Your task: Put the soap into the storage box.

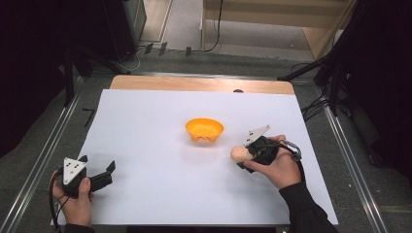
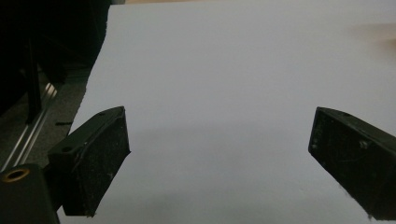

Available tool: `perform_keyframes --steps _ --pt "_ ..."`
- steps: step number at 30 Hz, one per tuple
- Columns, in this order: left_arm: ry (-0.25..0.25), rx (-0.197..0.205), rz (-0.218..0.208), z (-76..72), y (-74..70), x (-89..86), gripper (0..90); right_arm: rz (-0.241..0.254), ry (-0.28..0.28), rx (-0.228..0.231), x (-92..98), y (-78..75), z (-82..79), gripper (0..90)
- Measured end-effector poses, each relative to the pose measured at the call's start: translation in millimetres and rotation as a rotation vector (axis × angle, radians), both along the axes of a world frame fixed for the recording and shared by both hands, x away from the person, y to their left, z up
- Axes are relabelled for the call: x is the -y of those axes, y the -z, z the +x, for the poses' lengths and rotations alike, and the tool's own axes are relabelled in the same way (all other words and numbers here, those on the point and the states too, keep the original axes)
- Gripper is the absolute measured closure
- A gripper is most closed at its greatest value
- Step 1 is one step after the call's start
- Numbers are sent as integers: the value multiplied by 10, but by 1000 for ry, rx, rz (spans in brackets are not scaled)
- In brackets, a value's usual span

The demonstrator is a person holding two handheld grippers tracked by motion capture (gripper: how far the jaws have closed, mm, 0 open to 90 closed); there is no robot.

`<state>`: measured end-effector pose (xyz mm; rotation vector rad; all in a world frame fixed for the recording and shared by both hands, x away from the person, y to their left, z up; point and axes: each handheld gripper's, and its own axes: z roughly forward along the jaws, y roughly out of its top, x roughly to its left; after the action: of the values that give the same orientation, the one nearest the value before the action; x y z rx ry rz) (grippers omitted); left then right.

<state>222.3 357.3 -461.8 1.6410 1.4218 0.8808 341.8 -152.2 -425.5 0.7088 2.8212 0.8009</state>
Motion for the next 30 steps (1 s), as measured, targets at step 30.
perform_keyframes --steps 30 --pt "51 -34 20 31 6 26 55 4 -159 74 -296 -211 475 329"
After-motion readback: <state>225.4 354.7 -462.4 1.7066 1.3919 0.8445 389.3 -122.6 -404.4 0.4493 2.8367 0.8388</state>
